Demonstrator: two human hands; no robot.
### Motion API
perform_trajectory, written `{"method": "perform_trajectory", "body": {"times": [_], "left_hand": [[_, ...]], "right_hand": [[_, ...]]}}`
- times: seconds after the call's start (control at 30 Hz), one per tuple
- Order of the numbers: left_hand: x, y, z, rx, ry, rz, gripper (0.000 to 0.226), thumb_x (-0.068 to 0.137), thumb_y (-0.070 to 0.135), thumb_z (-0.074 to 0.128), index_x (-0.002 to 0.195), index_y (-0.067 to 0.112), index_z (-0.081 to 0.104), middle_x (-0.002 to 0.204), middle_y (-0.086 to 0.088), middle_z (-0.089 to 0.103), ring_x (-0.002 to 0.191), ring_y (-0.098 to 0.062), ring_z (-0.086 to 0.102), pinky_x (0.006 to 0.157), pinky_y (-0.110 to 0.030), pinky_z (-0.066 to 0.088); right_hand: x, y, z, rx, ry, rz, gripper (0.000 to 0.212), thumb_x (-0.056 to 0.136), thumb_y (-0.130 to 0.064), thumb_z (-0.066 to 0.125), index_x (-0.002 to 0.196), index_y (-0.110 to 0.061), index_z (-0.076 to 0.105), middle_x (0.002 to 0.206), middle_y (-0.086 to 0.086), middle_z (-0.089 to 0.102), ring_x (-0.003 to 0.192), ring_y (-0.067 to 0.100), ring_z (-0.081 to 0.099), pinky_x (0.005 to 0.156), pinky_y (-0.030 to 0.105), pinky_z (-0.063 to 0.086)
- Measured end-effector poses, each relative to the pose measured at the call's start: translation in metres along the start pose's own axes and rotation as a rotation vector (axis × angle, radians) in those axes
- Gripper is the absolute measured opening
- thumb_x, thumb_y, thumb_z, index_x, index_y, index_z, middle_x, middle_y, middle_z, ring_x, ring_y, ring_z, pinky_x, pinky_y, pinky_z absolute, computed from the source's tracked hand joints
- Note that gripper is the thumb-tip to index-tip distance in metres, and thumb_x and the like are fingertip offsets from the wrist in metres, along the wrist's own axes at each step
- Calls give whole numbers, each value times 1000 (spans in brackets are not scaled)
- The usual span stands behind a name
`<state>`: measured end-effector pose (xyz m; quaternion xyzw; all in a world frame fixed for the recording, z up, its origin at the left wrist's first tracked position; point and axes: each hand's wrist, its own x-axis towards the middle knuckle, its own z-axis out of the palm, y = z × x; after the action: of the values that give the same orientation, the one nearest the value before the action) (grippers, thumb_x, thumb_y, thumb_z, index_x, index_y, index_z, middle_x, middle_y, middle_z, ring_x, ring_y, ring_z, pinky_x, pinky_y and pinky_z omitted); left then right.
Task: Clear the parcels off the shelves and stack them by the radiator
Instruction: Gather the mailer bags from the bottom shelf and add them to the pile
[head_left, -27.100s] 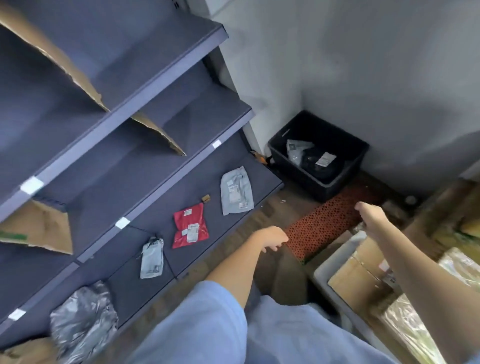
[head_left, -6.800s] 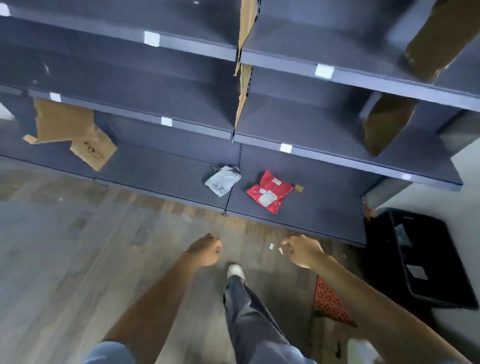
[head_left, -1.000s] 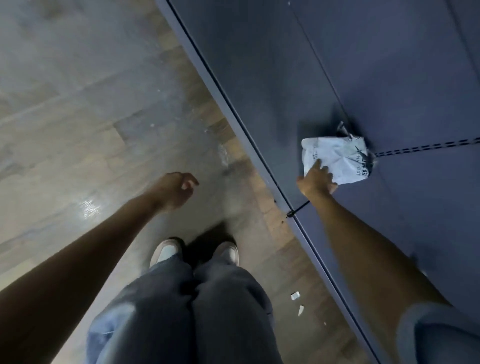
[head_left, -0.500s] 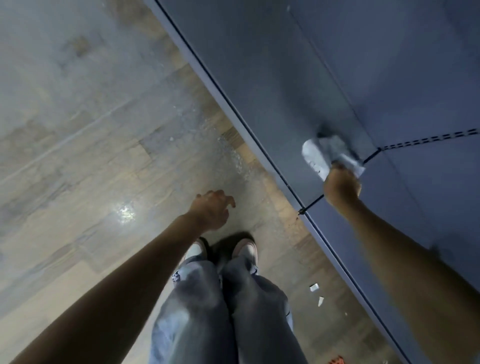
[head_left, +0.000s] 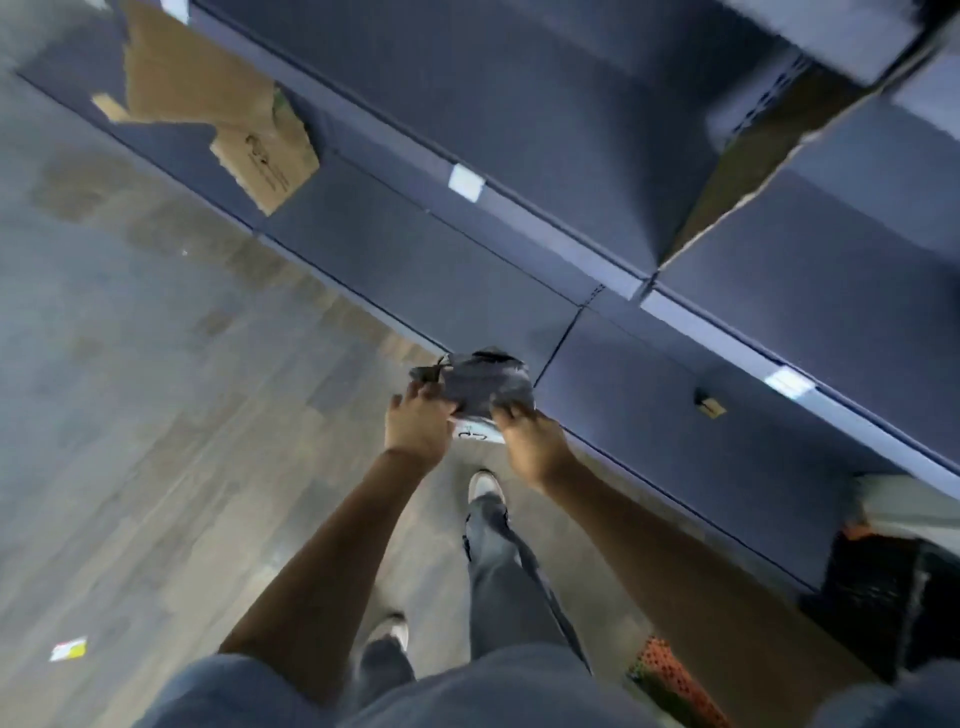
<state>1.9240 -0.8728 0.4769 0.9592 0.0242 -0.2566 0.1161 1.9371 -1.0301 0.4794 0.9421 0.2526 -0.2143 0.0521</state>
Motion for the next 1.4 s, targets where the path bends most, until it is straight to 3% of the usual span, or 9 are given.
{"method": "perform_trajectory", "body": {"times": [0.13,0.23,0.4,0.53,0.7,0.9,1.07,1.27,1.4], "left_hand": [[-57,15,2,-111,37,29,46,91,30,48,136,34,42,146,1,37,133,-23,32,104,-37,35],[-128,50,1,-43,170,395,44,88,29,57,132,34,52,140,0,47,126,-26,44,100,-38,43],[-227,132,1,113,184,875,39,85,25,64,124,26,61,128,6,58,116,-23,53,96,-34,43],[-307,246,25,254,153,1176,52,89,35,57,139,34,42,143,9,42,133,-15,36,104,-32,35],[-431,401,84,280,231,1464,55,91,23,54,141,37,36,146,8,40,133,-17,36,102,-36,36],[-615,547,191,255,191,1865,61,89,11,52,141,37,36,145,5,40,132,-19,37,104,-36,34],[-663,556,287,452,57,1962,66,89,10,49,144,38,27,150,6,31,136,-16,30,105,-33,33],[-628,505,355,842,-124,1961,67,92,7,43,147,36,18,156,1,22,142,-17,23,111,-37,28],[-613,493,364,1292,-338,1813,72,94,5,37,148,41,5,158,-1,9,143,-25,20,110,-42,29]], "right_hand": [[-71,-3,6,111,-85,95,67,90,-9,43,149,-10,11,149,15,31,124,31,50,91,40,50],[-187,-8,9,156,36,327,67,90,-6,40,150,-9,9,154,13,24,134,28,40,94,41,47],[-356,-20,15,154,193,580,54,94,-12,38,146,-8,25,150,10,32,140,21,30,102,34,41],[-507,-14,28,129,563,695,40,77,-14,62,116,-6,65,115,10,67,112,21,63,81,22,55],[-691,9,76,184,563,1078,59,91,-4,36,148,-11,23,155,11,23,145,23,18,118,32,20],[-901,-24,148,231,660,1530,70,83,5,42,148,-15,24,156,8,23,146,24,17,112,36,32],[-951,-67,217,350,639,1666,70,76,11,52,142,-7,37,147,22,35,140,38,29,106,40,40],[-892,-110,301,694,393,1711,75,87,5,44,151,-15,10,158,18,6,147,32,0,112,36,30],[-865,-112,320,944,197,1766,63,84,2,55,141,-11,33,156,21,1,146,33,0,104,42,40]]}}
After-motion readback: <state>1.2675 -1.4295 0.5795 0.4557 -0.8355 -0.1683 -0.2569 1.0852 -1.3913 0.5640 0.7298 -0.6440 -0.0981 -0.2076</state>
